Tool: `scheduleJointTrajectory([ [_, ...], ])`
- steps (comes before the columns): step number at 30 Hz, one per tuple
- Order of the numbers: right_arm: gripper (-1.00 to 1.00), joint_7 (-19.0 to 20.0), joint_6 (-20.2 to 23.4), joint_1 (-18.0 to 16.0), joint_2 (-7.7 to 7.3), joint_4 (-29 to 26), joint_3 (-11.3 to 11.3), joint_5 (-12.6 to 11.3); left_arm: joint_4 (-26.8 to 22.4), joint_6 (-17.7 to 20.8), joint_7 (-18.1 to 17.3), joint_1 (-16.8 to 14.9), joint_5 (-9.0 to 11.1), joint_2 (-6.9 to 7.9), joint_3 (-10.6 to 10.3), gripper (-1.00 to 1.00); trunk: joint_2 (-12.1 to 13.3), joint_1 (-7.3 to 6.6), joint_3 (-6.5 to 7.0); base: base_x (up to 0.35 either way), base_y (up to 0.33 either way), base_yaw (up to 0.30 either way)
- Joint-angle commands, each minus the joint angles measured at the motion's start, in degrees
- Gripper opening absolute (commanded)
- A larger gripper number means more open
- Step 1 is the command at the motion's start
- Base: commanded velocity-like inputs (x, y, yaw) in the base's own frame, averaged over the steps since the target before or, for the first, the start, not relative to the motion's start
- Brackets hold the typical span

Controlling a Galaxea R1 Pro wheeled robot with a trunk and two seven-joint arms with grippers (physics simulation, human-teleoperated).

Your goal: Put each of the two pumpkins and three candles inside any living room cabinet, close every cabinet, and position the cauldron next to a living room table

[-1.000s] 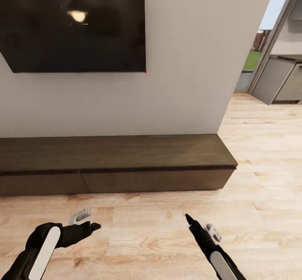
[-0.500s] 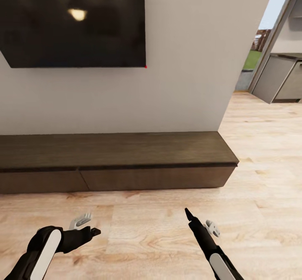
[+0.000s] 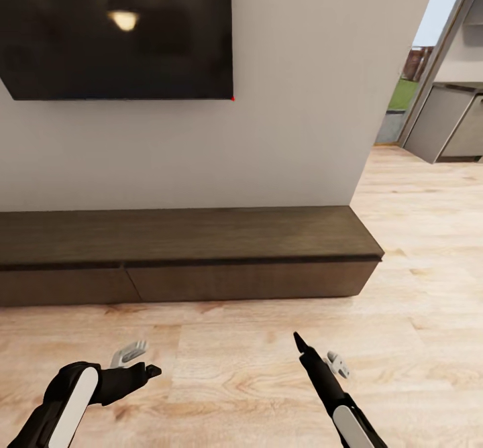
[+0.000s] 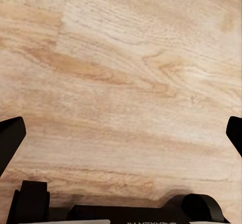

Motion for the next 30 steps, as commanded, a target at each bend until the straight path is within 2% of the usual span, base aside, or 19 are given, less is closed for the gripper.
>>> scheduleJointTrajectory([
  [1,1.0,0.19,-0.29,-0.04,0.06,0.06,0.16,-0.54,-0.04,0.24,0.36,-0.03,0.48,0.0,0.04,1.0,-0.43,0.22,-0.23,0.0,0.0,0.0],
  [19,1.0,0.06,-0.36,-0.04,0.33,0.06,0.24,-0.4,-0.04,0.24,0.28,-0.03,0.47,0.1,0.07,1.0,-7.65,4.17,-3.46,0.0,0.0,0.0],
  [22,1.0,-0.05,-0.34,-0.04,0.67,0.06,0.28,-0.43,-0.02,0.24,0.24,-0.03,0.52,0.62,0.15,1.0,-8.86,4.83,-4.0,0.0,0.0,0.0],
  [25,1.0,-0.18,-0.42,-0.04,2.06,0.09,0.19,-0.35,0.14,0.24,-0.2,-0.03,0.92,2.37,0.26,1.0,-10.06,5.49,-4.54,0.0,0.0,0.0],
  [26,1.0,-0.2,-0.43,-0.04,2.63,0.11,0.11,-0.36,0.25,0.24,-1.36,-0.03,1.53,3.35,0.28,1.0,-10.46,5.71,-4.72,0.0,0.0,0.0],
  [29,1.0,-0.23,-0.46,-0.04,3.41,0.14,-0.01,-0.54,0.43,0.24,-7.54,-0.03,3.29,7.18,0.22,1.0,-11.66,6.37,-5.25,0.0,0.0,0.0],
  [30,1.0,-0.18,-0.46,-0.04,3.47,0.14,-0.02,-0.57,0.44,0.26,-9.2,-0.03,3.53,8.02,0.15,1.0,-12.06,6.59,-5.43,0.0,0.0,0.0],
])
